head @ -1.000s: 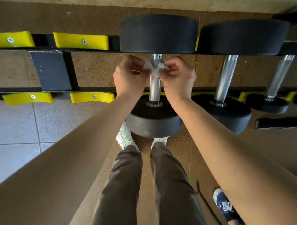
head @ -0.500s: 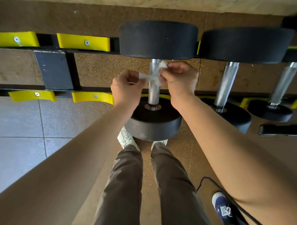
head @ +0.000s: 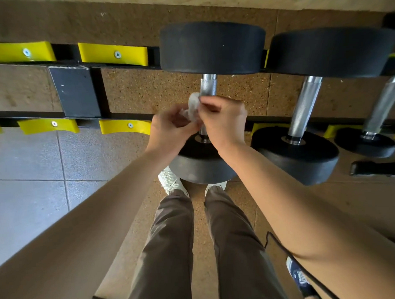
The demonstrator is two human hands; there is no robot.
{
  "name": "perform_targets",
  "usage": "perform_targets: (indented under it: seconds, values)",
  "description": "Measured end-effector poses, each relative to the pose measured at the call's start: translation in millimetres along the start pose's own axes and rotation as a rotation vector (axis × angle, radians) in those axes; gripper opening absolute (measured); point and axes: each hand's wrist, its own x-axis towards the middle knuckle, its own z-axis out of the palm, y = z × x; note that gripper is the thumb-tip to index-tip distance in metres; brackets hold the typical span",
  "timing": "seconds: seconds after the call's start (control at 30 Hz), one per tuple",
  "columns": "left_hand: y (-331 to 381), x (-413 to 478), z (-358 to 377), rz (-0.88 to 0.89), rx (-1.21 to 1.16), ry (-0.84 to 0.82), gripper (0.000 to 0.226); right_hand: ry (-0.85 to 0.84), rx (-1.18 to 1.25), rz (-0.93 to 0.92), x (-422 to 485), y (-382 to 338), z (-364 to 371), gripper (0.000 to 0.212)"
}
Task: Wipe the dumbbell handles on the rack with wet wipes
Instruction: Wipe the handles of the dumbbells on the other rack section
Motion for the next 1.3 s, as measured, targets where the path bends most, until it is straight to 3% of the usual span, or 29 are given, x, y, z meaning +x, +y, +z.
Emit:
perform_targets:
  seconds: [0.13,0.27,0.37,0.5,0.67,0.83,0.97,1.17,1.23,1.3]
  values:
    - [7.0,10.9,3.5,0.077,0.108,0.027,0.033,-0.003,0.11,0.032,3.6,-3.5,-2.3,0.018]
    - [13.2,28.0,4.2,0.04,0.058,0.112,0.025,0.09,0.074,0.072,8.0,10.1,-8.1,0.019]
    - [24.4,43.1,8.3,0.021,0.074,0.205,0.027,0.012,0.147,0.155,6.0,23.1,-7.3,0.024]
    - [12.3,45.0,19.0,-0.119,0.032,0.093,0.025,-0.001,0.161,0.181,6.8,29.7,-6.0,0.024]
    - [-4.7,28.2,14.5,-0.173,0.272,-0.032,0.023,-0.019,0.161,0.175,5.9,31.1,-5.4,0.019]
    - [24.2,46.8,12.6,-0.124,0.07,0.077,0.018,-0.02,0.197,0.156,5.9,32.3,-4.7,0.017]
    - [29.9,39.8,16.7,-0.113,0.061,0.139,0.011,0.002,0.172,0.138,4.0,31.5,-5.0,0.028]
    - [26.2,1.6,24.7,-0.081,0.158,0.015,0.014,-0.026,-0.028,-0.067,-9.2,25.8,-9.7,0.04]
    - [30.4,-2.5,30.0,-0.087,0.084,-0.002,0.001,-0.057,-0.027,-0.079,-14.4,28.8,-15.6,0.041]
    - [34.8,-2.0,34.1,-0.125,0.02,-0.003,0.01,-0.055,-0.026,-0.061,-13.0,32.3,-23.4,0.033]
